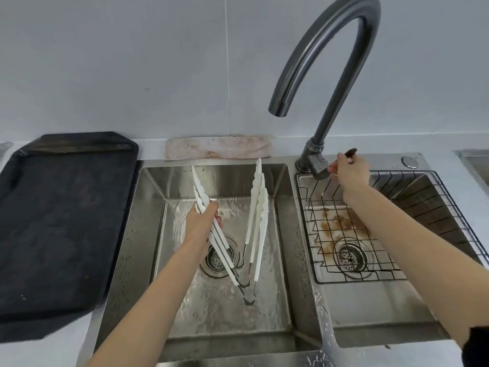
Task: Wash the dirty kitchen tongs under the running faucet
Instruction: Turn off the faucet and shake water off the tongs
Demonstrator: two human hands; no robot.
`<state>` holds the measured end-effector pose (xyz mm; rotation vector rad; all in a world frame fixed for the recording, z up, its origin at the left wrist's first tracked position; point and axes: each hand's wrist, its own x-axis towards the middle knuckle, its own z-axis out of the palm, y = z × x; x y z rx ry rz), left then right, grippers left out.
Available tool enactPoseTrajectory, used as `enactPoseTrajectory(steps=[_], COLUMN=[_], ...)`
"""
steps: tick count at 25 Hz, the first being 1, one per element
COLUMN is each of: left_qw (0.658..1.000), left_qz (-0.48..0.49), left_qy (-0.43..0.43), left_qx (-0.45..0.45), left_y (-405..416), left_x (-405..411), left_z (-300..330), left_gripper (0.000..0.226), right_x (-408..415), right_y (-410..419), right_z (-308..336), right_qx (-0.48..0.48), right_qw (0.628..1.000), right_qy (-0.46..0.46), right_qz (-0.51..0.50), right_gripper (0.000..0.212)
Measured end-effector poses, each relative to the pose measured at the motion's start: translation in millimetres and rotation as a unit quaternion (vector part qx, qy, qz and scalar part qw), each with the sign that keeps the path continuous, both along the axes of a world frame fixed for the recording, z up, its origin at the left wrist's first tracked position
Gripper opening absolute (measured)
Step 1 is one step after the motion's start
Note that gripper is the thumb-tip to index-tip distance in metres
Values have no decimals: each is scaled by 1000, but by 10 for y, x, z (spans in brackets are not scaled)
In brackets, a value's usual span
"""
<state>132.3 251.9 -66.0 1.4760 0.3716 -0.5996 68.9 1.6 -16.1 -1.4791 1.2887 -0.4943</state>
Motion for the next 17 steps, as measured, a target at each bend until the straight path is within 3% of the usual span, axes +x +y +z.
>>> enactPoseTrajectory(steps=[3,5,7,9,12,14,17], left_qw=[1000,999,999,999,994,990,987], left_qz=[11,33,42,25,2,-25,-74], left_qy=[-3,-15,-25,-44,-97,-133,-145], left_qx=[-5,-12,-11,-17,-49,-44,8], left_y=[-1,3,11,40,79,98,138], left_x=[-18,-30,-54,-71,-44,-57,-194], left_z=[8,26,53,99,212,240,119], left_gripper=[19,18,18,18,20,18,11], right_x=[-141,-205,-227,-182,-97,-108,-177], right_y=[547,1039,1387,1499,1483,1461,1478], right_z=[6,-78,-203,-252,-192,-193,-279], right_qx=[113,180,208,175,140,103,86], right_qw=[988,959,932,935,948,952,953], right_qy=[-40,-31,7,13,-47,-69,-19], right_qz=[98,216,298,308,281,280,291], right_gripper=[56,80,89,66,23,12,11])
